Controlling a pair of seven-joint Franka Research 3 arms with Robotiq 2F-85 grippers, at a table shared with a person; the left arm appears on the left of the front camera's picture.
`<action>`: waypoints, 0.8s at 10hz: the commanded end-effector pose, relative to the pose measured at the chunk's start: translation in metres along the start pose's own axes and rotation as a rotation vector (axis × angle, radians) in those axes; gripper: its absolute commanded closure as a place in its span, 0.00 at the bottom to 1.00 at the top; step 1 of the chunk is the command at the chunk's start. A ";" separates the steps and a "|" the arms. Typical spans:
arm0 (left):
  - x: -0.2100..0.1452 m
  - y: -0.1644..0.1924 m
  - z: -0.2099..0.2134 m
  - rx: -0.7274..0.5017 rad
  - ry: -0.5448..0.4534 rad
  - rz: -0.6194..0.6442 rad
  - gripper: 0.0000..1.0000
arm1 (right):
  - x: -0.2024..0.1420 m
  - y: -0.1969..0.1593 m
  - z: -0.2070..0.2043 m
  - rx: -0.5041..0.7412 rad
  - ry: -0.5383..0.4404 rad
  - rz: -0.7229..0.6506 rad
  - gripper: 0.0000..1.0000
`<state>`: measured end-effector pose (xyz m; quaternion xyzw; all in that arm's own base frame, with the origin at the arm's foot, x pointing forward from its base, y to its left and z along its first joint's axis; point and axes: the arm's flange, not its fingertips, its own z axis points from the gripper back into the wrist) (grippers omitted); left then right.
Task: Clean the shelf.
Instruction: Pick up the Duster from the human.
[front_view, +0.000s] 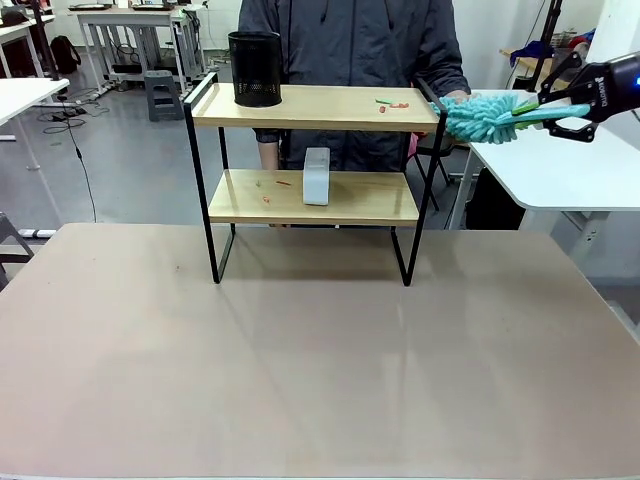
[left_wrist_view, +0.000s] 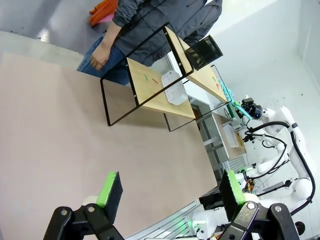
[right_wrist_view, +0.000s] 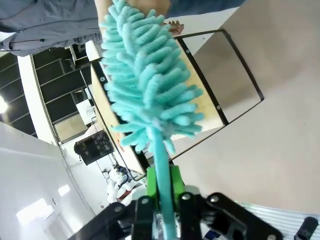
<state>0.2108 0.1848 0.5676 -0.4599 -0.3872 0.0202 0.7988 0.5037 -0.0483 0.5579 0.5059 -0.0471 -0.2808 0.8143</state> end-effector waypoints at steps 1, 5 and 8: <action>0.003 -0.001 -0.002 -0.007 -0.003 -0.022 0.00 | -0.003 -0.006 -0.001 0.021 -0.001 0.014 1.00; 0.003 -0.001 -0.002 -0.007 -0.003 -0.022 0.00 | -0.075 -0.002 0.062 -0.071 0.015 0.278 1.00; 0.003 -0.001 -0.002 -0.007 -0.003 -0.022 0.00 | -0.199 -0.087 0.162 -0.272 -0.138 0.691 1.00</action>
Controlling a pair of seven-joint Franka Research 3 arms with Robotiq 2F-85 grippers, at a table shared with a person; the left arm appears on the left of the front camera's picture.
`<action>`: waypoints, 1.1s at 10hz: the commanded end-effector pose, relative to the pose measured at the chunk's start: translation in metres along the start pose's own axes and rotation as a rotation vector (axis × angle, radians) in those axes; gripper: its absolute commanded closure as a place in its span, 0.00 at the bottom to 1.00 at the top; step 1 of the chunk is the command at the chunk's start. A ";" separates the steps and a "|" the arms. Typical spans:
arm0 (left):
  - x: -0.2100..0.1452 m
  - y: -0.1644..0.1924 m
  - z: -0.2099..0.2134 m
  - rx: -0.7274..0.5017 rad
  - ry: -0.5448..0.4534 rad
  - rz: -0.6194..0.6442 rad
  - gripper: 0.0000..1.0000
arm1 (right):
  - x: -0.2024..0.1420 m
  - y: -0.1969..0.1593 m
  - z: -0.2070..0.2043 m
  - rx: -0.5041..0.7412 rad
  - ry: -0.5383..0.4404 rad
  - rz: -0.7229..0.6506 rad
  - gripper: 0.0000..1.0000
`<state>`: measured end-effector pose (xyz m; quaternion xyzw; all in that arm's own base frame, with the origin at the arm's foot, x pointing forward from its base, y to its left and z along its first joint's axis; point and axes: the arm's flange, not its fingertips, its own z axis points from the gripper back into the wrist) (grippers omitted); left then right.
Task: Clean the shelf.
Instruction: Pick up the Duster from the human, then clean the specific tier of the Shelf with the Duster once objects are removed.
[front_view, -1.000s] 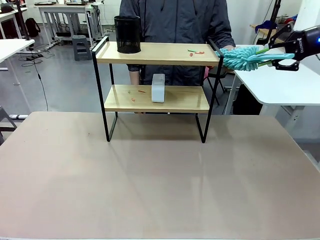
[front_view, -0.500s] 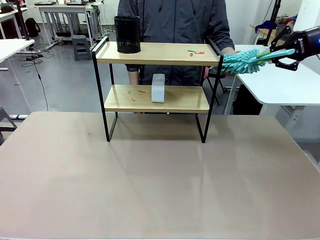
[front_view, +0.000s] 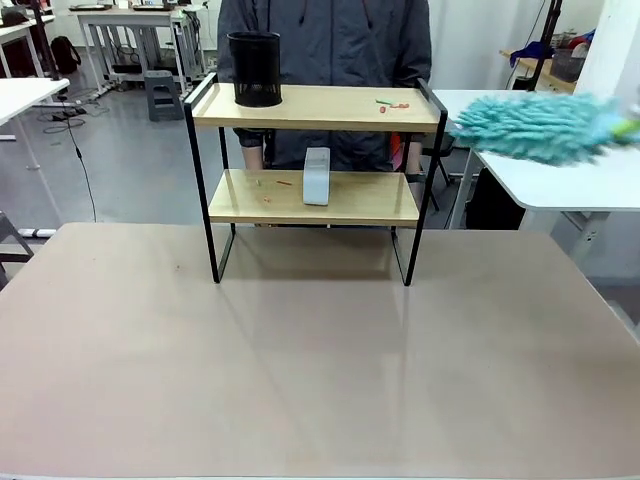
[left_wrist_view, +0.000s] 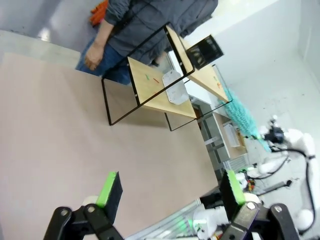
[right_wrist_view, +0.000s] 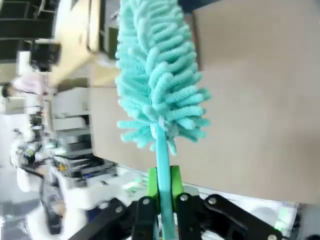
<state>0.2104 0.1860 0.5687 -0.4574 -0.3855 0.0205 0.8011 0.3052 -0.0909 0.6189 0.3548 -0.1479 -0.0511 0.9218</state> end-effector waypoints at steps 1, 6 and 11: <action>0.002 -0.001 -0.003 -0.014 -0.007 -0.022 0.00 | -0.099 -0.040 0.027 -0.074 -0.152 0.162 1.00; 0.002 -0.001 -0.003 -0.014 -0.007 -0.022 0.00 | -0.100 -0.039 0.031 -0.090 -0.066 0.197 1.00; 0.002 -0.001 -0.003 -0.014 -0.007 -0.022 0.00 | -0.100 -0.039 0.031 -0.090 -0.066 0.197 1.00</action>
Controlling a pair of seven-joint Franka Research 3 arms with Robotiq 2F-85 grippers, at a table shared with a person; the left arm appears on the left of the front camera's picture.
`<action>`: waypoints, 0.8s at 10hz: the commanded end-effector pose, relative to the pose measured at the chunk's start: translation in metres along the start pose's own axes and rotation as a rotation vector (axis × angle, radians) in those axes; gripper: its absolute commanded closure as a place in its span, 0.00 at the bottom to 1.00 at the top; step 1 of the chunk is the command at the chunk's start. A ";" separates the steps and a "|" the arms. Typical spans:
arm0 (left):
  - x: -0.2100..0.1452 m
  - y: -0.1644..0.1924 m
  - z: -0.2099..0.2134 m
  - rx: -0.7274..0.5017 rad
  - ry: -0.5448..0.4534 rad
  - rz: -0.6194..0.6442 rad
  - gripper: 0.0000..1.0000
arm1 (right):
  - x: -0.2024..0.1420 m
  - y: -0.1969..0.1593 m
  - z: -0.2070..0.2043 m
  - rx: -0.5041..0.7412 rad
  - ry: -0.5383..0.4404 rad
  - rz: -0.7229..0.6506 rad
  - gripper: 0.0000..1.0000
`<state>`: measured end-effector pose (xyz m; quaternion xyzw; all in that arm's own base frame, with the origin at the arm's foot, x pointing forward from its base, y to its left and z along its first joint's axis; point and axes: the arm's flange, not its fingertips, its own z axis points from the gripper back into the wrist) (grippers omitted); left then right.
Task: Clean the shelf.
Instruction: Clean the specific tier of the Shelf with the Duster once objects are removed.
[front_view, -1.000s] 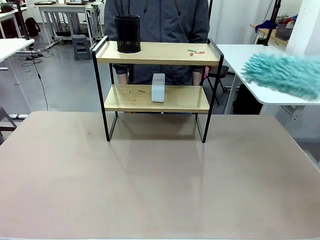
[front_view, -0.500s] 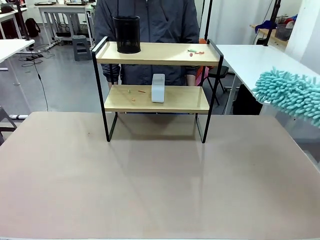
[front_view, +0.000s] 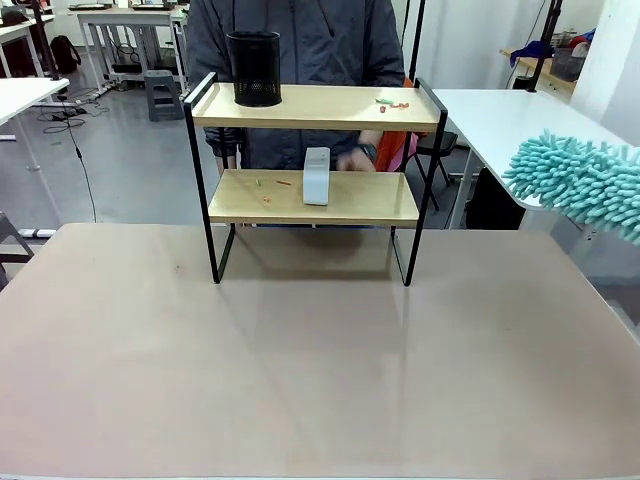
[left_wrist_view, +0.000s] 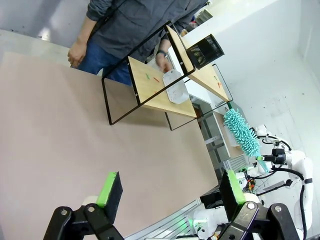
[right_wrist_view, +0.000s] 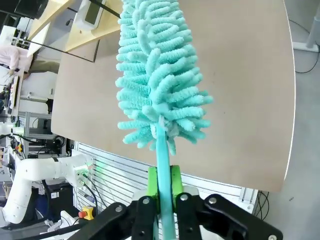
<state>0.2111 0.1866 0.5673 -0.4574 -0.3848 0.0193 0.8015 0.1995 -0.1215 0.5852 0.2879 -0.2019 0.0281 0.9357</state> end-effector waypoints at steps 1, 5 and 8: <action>0.002 -0.003 -0.003 -0.013 -0.009 -0.021 0.00 | 0.004 0.005 0.003 0.012 -0.021 -0.010 1.00; 0.002 -0.003 -0.003 -0.013 -0.009 -0.021 0.00 | 0.004 0.005 0.003 0.012 -0.021 -0.010 1.00; 0.002 -0.003 -0.003 -0.013 -0.009 -0.021 0.00 | 0.004 0.005 0.003 0.012 -0.021 -0.010 1.00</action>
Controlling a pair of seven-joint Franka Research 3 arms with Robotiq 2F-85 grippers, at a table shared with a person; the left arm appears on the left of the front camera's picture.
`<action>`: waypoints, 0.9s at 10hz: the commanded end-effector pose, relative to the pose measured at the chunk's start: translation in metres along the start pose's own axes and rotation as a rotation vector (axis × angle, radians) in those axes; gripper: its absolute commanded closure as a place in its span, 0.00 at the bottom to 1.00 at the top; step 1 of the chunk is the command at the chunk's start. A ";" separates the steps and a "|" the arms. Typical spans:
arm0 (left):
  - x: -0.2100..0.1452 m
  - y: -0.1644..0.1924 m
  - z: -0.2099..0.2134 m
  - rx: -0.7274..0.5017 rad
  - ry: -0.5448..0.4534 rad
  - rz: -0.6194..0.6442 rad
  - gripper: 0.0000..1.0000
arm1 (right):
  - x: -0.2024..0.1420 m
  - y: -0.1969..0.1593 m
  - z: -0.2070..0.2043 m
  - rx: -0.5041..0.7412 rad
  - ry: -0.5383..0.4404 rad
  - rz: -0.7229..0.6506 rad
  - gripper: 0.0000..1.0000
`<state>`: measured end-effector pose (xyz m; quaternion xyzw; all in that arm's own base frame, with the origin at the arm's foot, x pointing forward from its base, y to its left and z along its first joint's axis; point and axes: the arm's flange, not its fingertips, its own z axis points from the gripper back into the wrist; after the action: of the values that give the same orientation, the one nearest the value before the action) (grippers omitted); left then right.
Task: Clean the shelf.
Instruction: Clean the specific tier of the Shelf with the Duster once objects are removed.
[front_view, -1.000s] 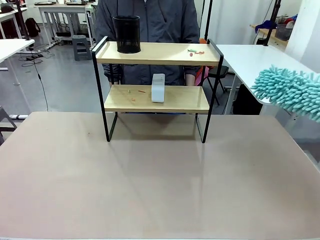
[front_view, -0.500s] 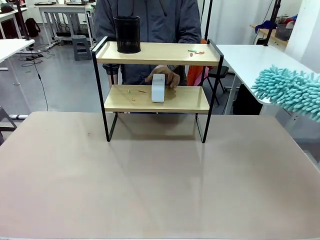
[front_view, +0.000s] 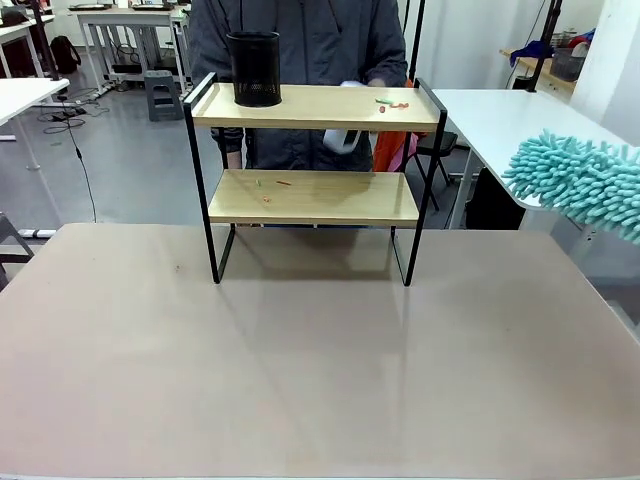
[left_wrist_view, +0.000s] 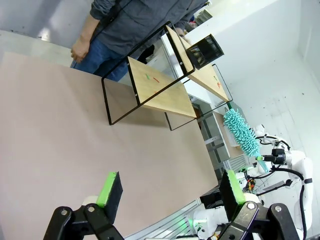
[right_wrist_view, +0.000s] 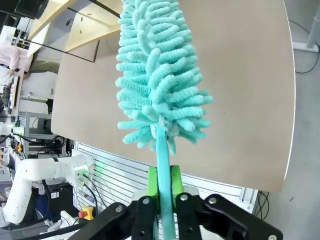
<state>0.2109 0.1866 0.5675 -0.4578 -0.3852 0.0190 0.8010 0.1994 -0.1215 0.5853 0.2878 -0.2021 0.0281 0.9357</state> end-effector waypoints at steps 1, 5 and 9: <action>0.002 -0.003 -0.003 -0.012 -0.008 -0.020 0.00 | 0.004 0.005 0.003 0.012 -0.021 -0.011 1.00; 0.002 -0.003 -0.003 -0.012 -0.008 -0.020 0.00 | -0.008 0.088 -0.014 -0.067 0.032 0.309 0.87; 0.002 -0.003 -0.003 -0.012 -0.008 -0.020 0.00 | -0.019 0.217 -0.156 -0.204 0.168 0.652 0.87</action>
<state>0.2124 0.1854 0.5680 -0.4590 -0.3852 0.0193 0.8004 0.1714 0.1218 0.5846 0.1234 -0.1755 0.3310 0.9189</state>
